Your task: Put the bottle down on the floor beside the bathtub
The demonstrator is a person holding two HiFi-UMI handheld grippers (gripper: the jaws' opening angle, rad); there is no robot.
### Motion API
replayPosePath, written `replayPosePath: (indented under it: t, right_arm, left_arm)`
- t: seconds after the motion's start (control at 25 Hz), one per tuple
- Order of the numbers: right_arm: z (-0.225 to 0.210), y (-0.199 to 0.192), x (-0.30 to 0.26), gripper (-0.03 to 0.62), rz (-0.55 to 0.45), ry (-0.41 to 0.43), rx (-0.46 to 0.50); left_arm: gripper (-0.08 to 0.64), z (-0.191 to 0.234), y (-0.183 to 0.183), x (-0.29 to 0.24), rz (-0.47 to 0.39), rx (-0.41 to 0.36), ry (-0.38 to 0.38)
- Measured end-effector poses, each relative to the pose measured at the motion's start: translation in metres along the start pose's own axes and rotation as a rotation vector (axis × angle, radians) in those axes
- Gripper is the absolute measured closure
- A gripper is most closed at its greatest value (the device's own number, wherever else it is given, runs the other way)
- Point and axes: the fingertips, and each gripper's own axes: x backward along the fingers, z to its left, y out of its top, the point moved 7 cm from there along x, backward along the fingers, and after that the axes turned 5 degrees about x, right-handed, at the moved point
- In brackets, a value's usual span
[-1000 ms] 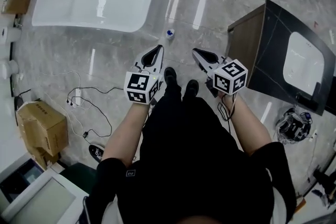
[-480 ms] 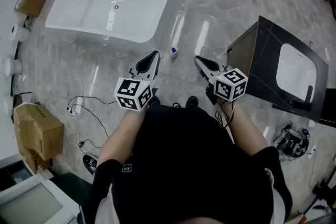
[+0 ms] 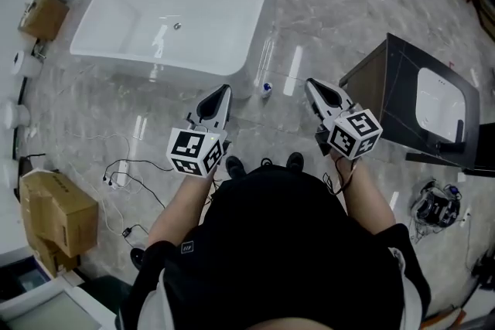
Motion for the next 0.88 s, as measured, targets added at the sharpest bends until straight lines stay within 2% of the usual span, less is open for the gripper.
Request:
replayPosePath:
  t: [0.24,0.4,0.72,0.88]
  right_arm:
    - [0.038,0.024,-0.024,0.565,-0.040,0.000,0.068]
    - [0.053,0.039,-0.030,0.565,-0.071,0.022,0.109]
    - [0.056,0.065,-0.039,0.565,-0.125,0.052,0.181]
    - [0.054,0.080,-0.047,0.565,-0.143,0.037,0.202]
  left_arm:
    - [0.545,0.042,0.020,0.033,-0.072,-0.029,0.042]
    - [0.545,0.060,0.034,0.049,-0.117,-0.017,0.070]
    - [0.544,0.079,0.053,0.055,-0.145,-0.004,0.102]
    - [0.544,0.082,0.062,0.053,-0.147,-0.003,0.126]
